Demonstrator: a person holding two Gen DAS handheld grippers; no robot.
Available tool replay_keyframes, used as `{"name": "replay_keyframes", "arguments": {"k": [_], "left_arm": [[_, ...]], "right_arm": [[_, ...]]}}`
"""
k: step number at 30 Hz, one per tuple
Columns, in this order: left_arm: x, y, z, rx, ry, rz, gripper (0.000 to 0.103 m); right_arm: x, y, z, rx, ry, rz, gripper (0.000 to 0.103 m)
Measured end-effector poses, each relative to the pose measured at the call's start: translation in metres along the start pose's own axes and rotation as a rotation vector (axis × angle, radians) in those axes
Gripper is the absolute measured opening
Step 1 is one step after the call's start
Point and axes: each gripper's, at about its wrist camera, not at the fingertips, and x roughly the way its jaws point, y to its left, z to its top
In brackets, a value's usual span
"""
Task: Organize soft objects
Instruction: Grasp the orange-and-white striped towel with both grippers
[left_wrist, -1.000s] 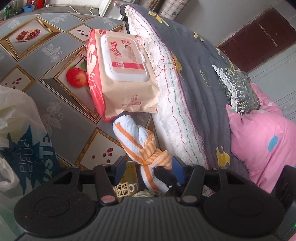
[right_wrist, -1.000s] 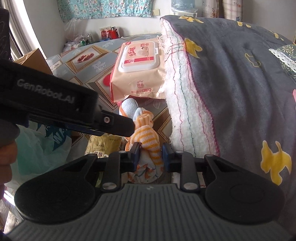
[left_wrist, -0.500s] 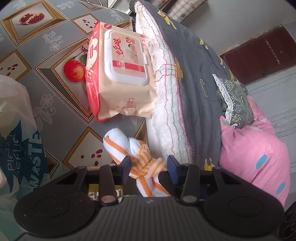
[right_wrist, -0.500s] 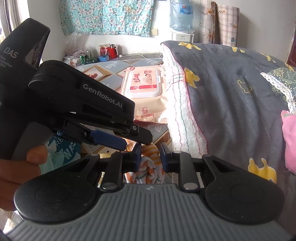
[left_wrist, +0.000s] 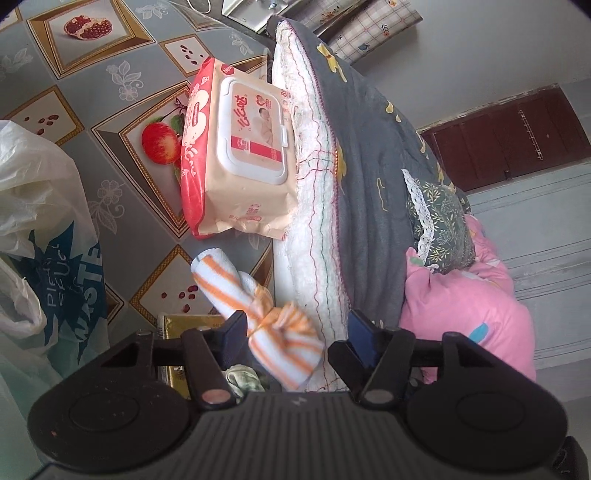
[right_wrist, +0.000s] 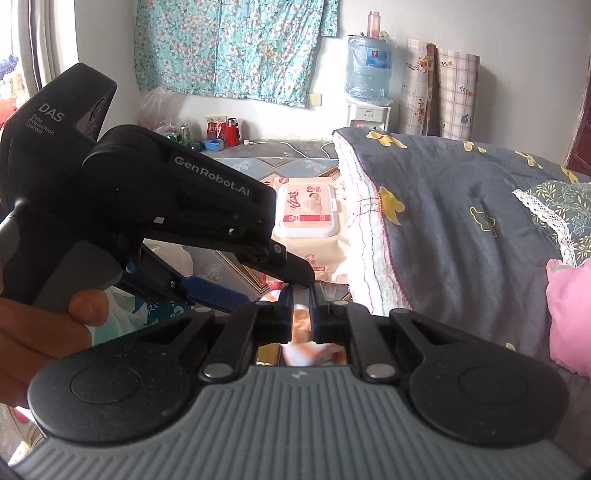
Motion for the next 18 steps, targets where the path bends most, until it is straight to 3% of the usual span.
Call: {"name": "replay_keyframes", "arguments": {"k": [5, 8, 12, 16, 18], "left_arm": [[-0.009, 0.002, -0.006, 0.011, -0.02, 0.006, 0.06], [-0.019, 0.004, -0.009, 0.029, -0.053, 0.04, 0.059], [-0.023, 0.008, -0.008, 0.036, -0.084, 0.063, 0.059], [-0.012, 0.009, 0.001, 0.026, -0.066, 0.078, 0.059], [-0.002, 0.008, 0.004, 0.032, -0.055, 0.089, 0.059]], "right_arm": [[0.001, -0.012, 0.0, 0.079, 0.031, 0.038, 0.009], [-0.003, -0.026, 0.003, 0.112, 0.036, 0.019, 0.012], [0.003, -0.047, 0.005, 0.117, 0.07, 0.025, 0.028], [0.029, -0.049, 0.003, 0.057, 0.168, 0.057, 0.046], [0.048, -0.046, 0.002, 0.011, 0.214, 0.056, 0.046]]}}
